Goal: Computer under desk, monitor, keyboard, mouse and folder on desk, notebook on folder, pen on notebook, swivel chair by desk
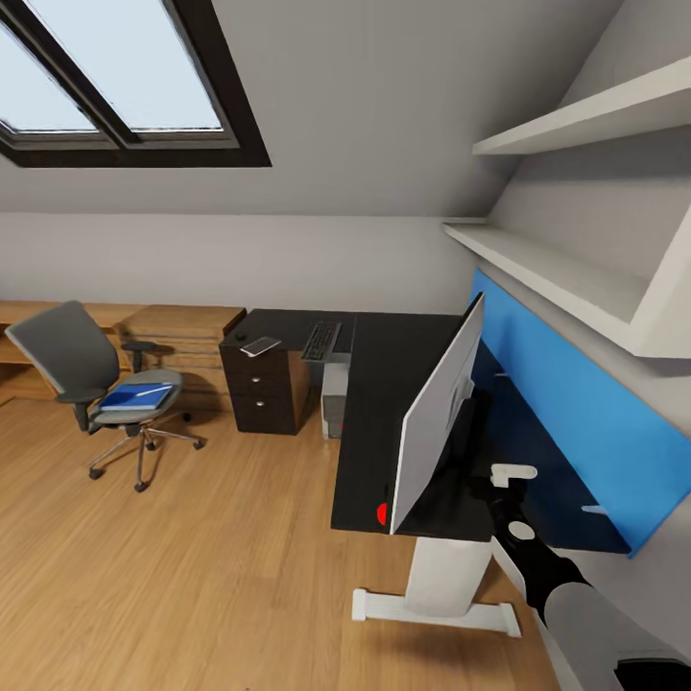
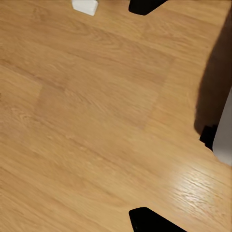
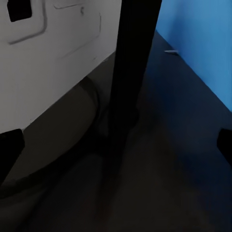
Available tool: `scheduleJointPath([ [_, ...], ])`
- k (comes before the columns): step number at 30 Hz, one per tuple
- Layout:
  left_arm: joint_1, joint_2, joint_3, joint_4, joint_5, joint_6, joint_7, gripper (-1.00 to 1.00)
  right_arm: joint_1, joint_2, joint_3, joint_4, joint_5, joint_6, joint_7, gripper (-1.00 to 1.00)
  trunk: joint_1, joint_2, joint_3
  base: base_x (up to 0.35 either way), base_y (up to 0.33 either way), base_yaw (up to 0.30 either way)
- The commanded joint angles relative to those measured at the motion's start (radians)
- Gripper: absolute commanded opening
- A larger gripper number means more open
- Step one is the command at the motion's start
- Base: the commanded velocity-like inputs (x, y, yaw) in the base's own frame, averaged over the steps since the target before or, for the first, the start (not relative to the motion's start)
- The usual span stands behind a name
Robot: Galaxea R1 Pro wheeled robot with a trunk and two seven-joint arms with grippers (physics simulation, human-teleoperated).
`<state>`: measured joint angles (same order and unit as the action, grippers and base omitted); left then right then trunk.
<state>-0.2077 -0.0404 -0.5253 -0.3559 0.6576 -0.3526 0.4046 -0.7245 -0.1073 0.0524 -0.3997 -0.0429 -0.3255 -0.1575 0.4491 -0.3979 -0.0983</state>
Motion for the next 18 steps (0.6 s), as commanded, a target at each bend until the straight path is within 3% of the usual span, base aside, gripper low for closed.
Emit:
scheduleJointPath([
  [1,-0.001,0.001,-0.009,0.000,0.007,-0.004,0.006,1.00,-0.001,-0.001,0.005,0.001,-0.005,-0.003,-0.005,1.00,0.001,-0.002,-0.002,0.192,-0.004,0.000],
  [12,-0.002,0.001,-0.009,0.000,0.007,-0.003,0.003,1.00,-0.001,-0.003,0.004,0.029,-0.006,-0.003,-0.005,1.00,0.001,-0.002,-0.002,0.128,-0.003,0.000],
  [18,-0.001,0.001,-0.009,0.000,0.007,-0.003,0.002,1.00,-0.001,-0.004,0.004,0.036,-0.006,-0.003,-0.005,1.00,0.001,-0.002,-0.002,0.153,-0.131,0.000],
])
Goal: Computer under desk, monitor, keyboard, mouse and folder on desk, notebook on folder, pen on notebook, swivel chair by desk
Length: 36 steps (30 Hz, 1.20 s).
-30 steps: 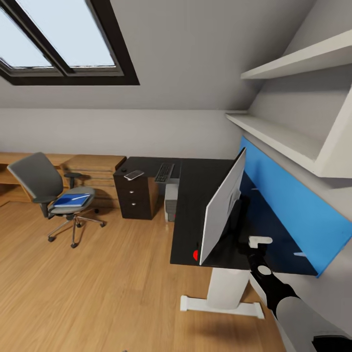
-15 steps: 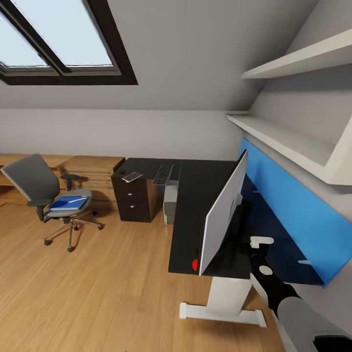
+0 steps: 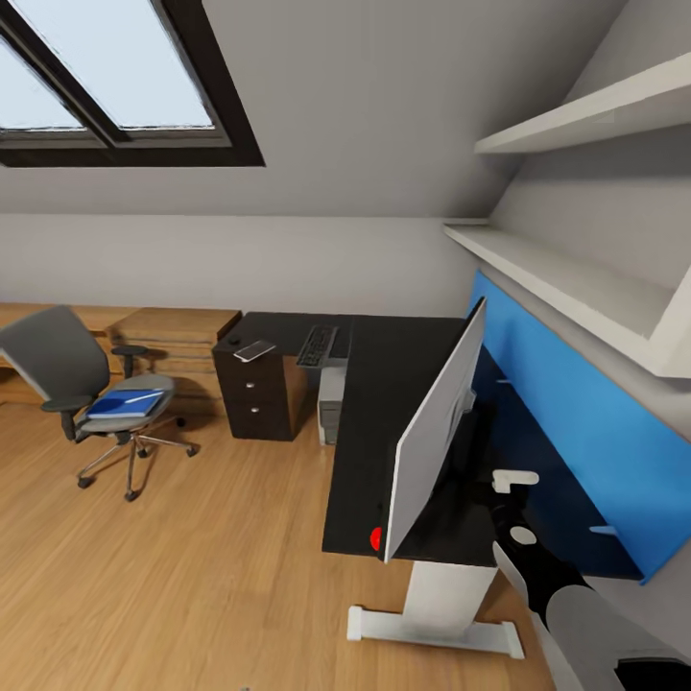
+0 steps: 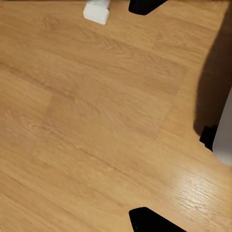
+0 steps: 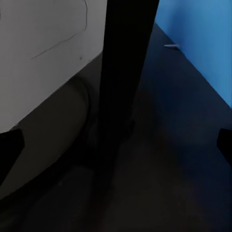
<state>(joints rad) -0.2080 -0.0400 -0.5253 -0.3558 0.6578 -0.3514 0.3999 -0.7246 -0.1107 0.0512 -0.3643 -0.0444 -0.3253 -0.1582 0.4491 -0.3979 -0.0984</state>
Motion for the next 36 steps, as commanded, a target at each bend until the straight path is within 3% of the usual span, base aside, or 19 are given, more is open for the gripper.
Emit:
scheduleJointPath([
  [1,-0.001,0.000,-0.009,0.000,0.007,-0.004,0.005,1.00,-0.001,-0.003,0.006,0.002,-0.005,-0.003,-0.004,1.00,0.001,-0.002,-0.002,0.094,-0.084,0.000],
  [36,-0.002,0.001,-0.007,0.000,0.011,-0.004,0.004,1.00,-0.001,-0.009,0.006,0.002,-0.005,-0.003,-0.005,1.00,0.001,-0.002,-0.002,0.084,-0.054,0.000],
])
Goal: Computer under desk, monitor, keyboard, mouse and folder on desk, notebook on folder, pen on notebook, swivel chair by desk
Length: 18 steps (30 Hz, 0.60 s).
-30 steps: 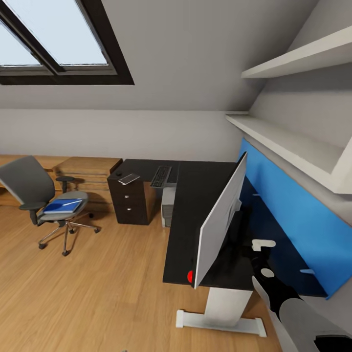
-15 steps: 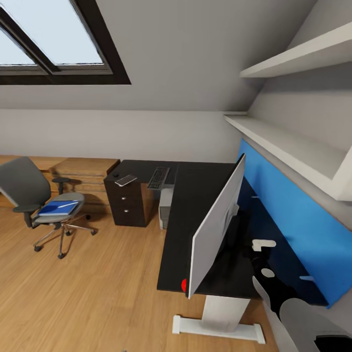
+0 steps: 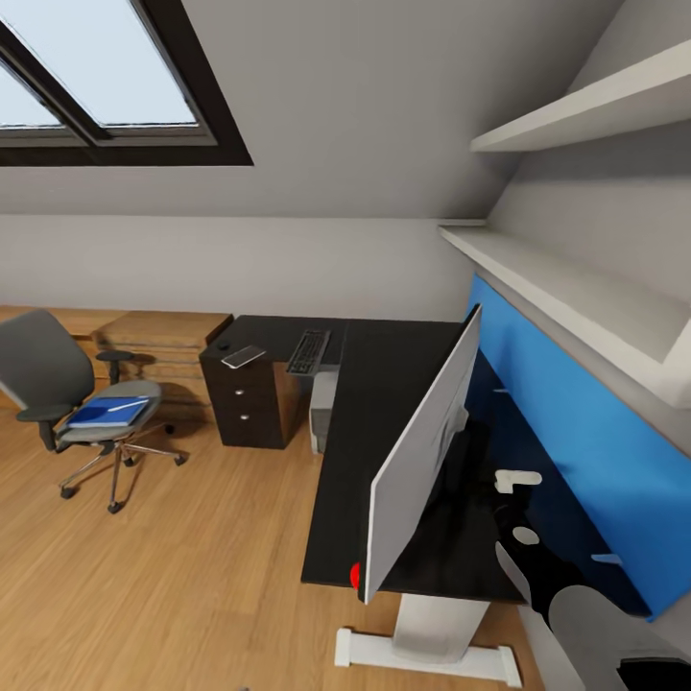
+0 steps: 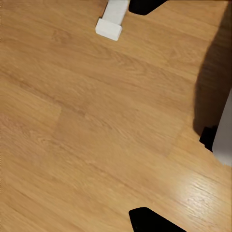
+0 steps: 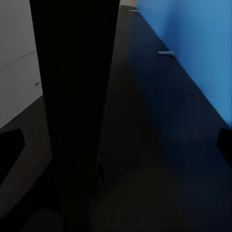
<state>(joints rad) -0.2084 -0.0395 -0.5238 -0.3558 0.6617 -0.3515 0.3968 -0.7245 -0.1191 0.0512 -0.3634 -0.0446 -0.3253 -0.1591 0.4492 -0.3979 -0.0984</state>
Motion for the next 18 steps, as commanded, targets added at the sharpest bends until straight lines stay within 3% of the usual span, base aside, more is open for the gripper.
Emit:
scheduleJointPath([
  [1,-0.001,0.001,-0.009,0.000,0.007,-0.004,0.007,1.00,-0.001,-0.001,0.006,0.001,-0.005,-0.003,-0.005,1.00,0.001,-0.002,-0.002,0.084,-0.036,0.000],
  [13,0.000,0.001,-0.008,0.000,0.010,-0.004,0.007,1.00,-0.001,-0.001,0.006,0.001,-0.005,-0.003,-0.004,1.00,0.001,-0.002,-0.002,0.025,-0.009,0.000],
  [18,-0.001,0.001,-0.008,0.000,0.010,-0.004,0.007,1.00,-0.001,-0.001,0.006,0.001,-0.005,-0.003,-0.004,1.00,0.001,-0.002,-0.002,0.144,0.116,0.000],
])
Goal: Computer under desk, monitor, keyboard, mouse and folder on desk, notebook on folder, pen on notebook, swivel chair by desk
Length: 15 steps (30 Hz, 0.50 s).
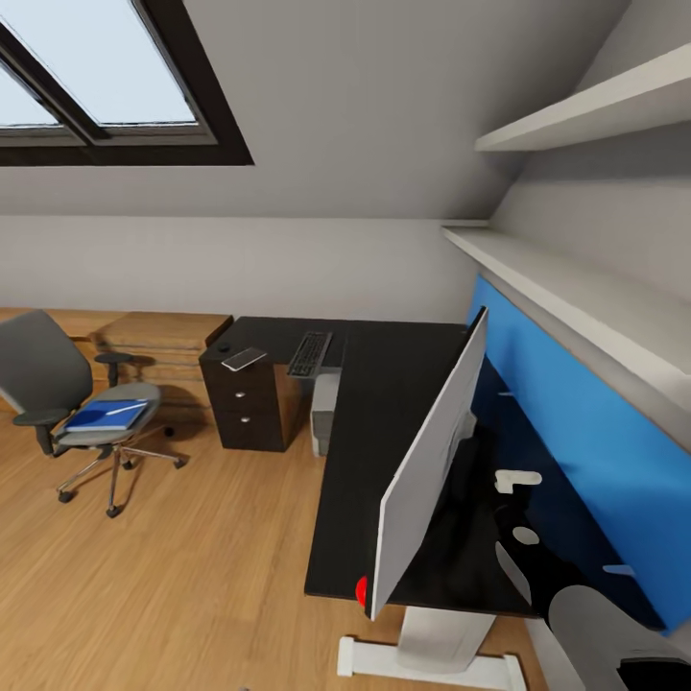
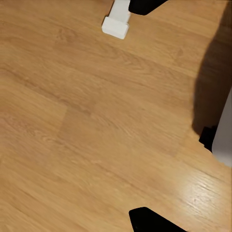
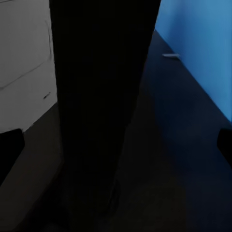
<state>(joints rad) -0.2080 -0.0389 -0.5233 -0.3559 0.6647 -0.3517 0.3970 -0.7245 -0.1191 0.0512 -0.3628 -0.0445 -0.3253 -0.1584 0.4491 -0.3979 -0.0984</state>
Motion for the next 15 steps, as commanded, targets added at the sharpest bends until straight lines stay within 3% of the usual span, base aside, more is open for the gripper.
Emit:
scheduleJointPath([
  [1,-0.001,0.001,-0.009,0.000,0.007,-0.004,0.006,1.00,-0.001,-0.001,0.006,0.001,-0.005,-0.003,-0.005,1.00,0.001,-0.002,-0.002,0.127,0.092,0.000],
  [15,-0.001,0.000,-0.009,0.000,0.007,-0.004,0.006,1.00,-0.001,-0.001,0.006,0.001,-0.005,-0.003,-0.005,1.00,0.001,-0.002,-0.002,0.027,0.020,0.000],
])
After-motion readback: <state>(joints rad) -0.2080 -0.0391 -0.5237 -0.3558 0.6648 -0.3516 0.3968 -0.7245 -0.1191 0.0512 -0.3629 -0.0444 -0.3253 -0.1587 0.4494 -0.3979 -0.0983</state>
